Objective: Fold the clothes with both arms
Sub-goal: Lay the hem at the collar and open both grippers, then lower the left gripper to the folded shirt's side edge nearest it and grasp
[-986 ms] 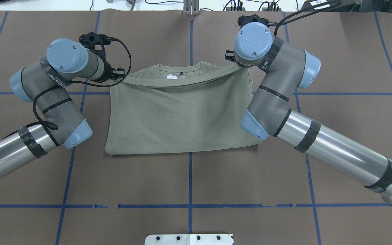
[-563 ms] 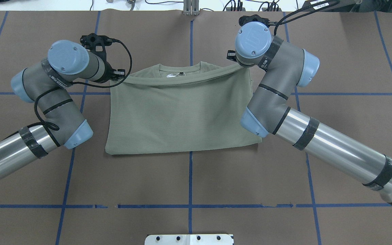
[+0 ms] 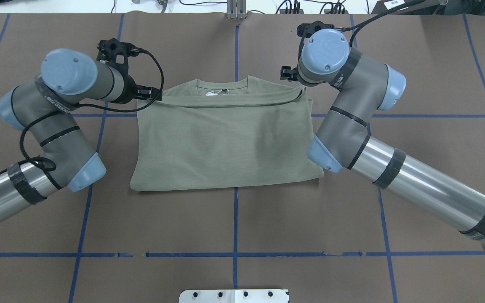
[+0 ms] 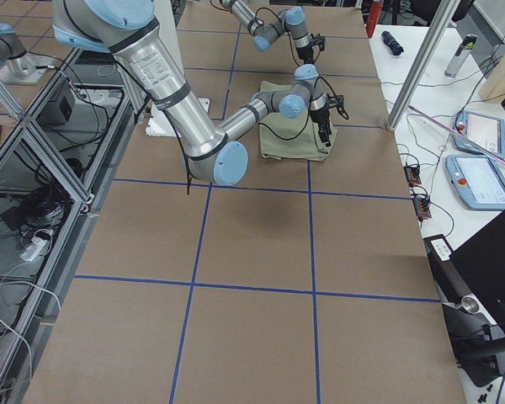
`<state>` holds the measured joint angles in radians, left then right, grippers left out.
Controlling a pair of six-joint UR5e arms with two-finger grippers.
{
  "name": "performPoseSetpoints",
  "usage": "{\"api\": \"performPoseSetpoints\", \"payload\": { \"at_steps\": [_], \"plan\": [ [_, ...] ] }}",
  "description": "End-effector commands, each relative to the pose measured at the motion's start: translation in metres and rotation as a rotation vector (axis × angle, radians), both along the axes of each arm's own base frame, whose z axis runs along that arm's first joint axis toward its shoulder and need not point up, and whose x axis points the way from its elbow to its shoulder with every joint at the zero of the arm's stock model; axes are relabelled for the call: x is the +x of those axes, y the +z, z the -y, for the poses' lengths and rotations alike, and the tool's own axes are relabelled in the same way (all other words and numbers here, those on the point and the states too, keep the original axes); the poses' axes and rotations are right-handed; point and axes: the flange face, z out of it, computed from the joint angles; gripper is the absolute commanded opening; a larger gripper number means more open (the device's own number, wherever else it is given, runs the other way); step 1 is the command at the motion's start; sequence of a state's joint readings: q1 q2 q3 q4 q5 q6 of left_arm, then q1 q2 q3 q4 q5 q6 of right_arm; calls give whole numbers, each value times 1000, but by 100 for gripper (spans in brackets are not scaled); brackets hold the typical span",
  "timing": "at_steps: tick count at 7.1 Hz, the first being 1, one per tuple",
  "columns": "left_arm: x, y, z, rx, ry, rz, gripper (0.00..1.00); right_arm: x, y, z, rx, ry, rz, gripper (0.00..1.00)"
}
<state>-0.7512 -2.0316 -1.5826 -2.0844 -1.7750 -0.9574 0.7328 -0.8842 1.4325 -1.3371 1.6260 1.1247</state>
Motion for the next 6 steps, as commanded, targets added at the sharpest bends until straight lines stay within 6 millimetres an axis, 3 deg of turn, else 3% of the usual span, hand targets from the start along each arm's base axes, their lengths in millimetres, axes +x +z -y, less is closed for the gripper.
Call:
{"api": "performPoseSetpoints", "payload": {
  "at_steps": [1, 2, 3, 4, 5, 6],
  "plan": [
    [-19, 6, -76, -51, 21, -79, 100, 11, 1, -11, 12, -17, 13, 100],
    [-12, 14, -102, -108, 15, -134, 89, 10, 2, -12, 10, -18, 13, 100],
    [-2, 40, -129, -169, 14, -185, 74, 12, -1, -12, 15, -16, 18, 100],
    [-1, 55, -145, -184, 19, -206, 72, 13, -4, -13, 18, -18, 24, 100],
    [12, 62, -163, -213, 17, -235, 71, 14, -7, -15, 22, -18, 29, 100],
    [17, 61, -170, -207, 24, -245, 71, 16, -10, -16, 26, -18, 33, 100]
  ]
}}
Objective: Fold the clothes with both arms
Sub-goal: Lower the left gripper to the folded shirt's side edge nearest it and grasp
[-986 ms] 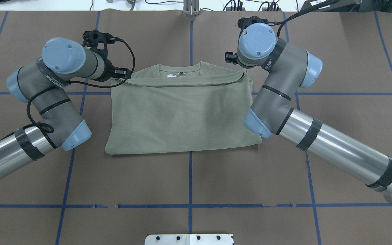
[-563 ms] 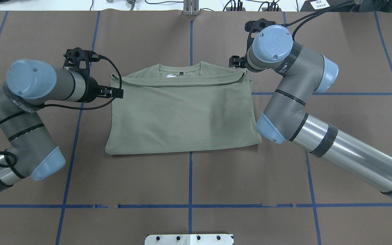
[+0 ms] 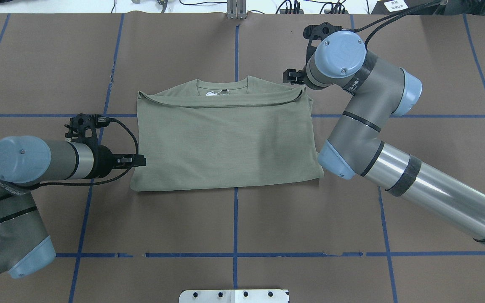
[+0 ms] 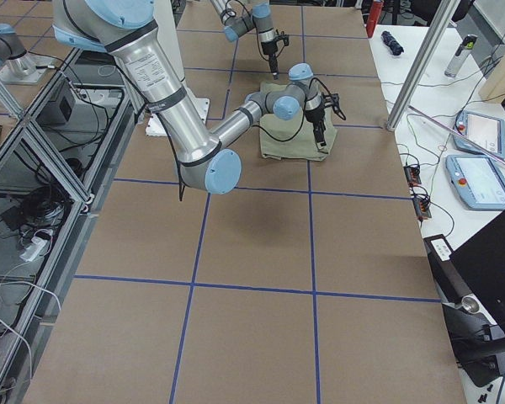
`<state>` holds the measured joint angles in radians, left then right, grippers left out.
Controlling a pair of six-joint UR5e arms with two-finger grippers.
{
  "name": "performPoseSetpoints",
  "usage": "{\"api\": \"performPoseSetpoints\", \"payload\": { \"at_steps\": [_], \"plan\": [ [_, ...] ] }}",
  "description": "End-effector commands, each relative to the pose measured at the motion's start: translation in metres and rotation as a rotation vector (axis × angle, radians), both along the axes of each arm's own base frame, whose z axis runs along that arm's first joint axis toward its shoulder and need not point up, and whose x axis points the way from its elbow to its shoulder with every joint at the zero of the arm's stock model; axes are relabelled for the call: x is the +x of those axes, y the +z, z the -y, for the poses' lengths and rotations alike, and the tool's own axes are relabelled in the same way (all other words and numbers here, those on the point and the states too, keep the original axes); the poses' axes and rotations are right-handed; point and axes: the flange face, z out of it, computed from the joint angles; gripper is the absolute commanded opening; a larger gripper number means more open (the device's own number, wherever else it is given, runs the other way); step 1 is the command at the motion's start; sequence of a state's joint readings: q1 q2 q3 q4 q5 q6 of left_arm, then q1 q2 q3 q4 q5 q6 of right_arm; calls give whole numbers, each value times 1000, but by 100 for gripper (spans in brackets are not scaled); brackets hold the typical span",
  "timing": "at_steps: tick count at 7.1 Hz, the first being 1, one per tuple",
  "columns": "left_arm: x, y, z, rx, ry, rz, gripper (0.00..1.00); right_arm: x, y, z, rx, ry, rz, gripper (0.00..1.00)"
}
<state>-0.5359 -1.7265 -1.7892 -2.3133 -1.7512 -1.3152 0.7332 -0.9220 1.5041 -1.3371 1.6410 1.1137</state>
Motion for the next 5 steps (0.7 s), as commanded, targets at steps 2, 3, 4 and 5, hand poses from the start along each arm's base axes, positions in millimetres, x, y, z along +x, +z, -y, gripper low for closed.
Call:
{"api": "performPoseSetpoints", "payload": {
  "at_steps": [2, 3, 4, 5],
  "plan": [
    [22, 3, -30, -23, 21, -26, 71, 2, -2, -2, 4, 0, 5, 100],
    [26, 3, -33, -29, 24, -27, 67, 3, -3, -2, 5, 0, 6, 100],
    [26, 5, -33, -31, 18, -24, 65, 3, -3, -2, 5, 0, 6, 100],
    [26, 7, -33, -28, 14, -19, 65, 3, -4, -3, 7, 0, 8, 100]
  ]
}}
